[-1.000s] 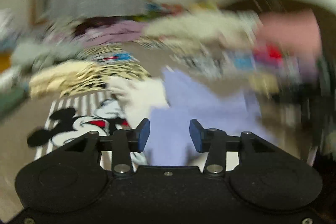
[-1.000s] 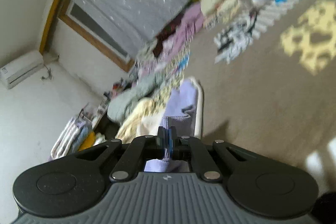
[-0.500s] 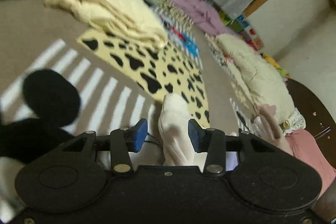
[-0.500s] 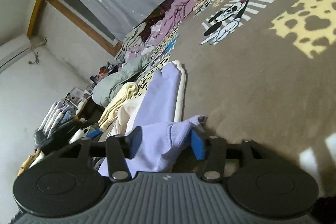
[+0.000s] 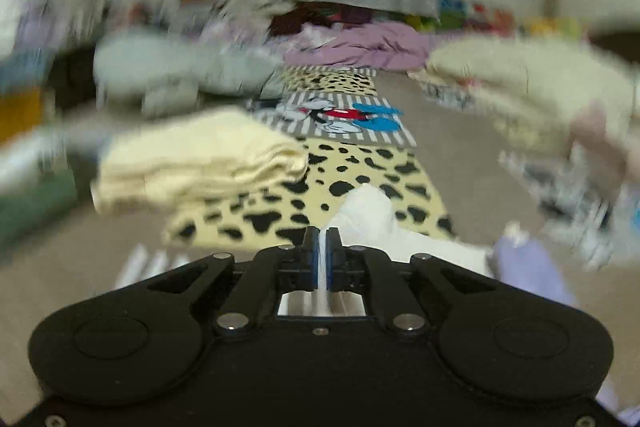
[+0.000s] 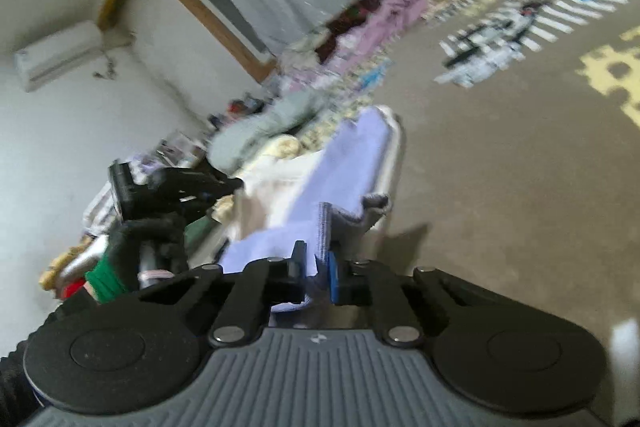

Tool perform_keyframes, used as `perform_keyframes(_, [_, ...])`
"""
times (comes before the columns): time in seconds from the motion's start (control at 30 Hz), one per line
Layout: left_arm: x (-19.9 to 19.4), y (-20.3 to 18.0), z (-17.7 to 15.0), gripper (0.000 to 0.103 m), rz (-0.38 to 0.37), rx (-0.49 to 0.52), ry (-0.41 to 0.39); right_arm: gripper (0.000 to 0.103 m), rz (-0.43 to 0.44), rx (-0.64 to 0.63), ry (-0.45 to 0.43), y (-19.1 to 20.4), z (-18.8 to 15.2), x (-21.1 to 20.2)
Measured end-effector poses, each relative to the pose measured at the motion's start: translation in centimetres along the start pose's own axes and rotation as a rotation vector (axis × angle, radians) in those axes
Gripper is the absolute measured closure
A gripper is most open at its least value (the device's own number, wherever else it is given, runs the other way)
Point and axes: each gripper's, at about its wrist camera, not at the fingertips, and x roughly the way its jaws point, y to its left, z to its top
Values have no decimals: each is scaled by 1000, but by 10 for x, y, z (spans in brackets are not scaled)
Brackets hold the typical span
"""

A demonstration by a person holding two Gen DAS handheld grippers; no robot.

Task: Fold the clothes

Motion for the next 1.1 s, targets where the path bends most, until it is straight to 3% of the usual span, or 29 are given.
perform_keyframes(0.03, [2,-13,-2,102,10,64,0,95,13,2,-4,1,1,0])
perform_keyframes(0.07, [5,-25,-4,102,-28,117,8,95,24,9,-3,1,2,0])
perform_keyframes(0.1, [8,-33,-7,93,-143,138,46,95,31,17,-3,1,2,0])
perform_keyframes(0.13, [10,-34,-8,78,-244,117,89,95,35,24,-3,1,3,0])
perform_keyframes(0.2, [3,-28,-10,76,-305,61,91,95,40,31,-5,1,4,-1])
perform_keyframes(0.33, [-9,22,-7,76,-260,-99,57,95,34,61,-24,-5,8,-10])
perform_keyframes(0.43, [-26,48,-9,76,-211,-117,56,95,39,91,-43,-11,11,-18])
perform_keyframes(0.53, [-36,54,-16,76,-210,-98,68,95,60,112,-44,-16,12,-21])
perform_keyframes(0.63, [-42,51,-28,76,-223,-64,85,95,109,129,-47,-16,13,-22])
perform_keyframes(0.8, [-26,37,-29,76,-253,-54,97,96,161,147,-122,-14,17,-42])
perform_keyframes(0.93, [-14,23,-21,76,-279,-37,109,96,108,261,-115,-38,15,-57])
perform_keyframes(1.1, [13,1,-11,76,-300,-5,150,96,60,187,-25,-30,10,-52])
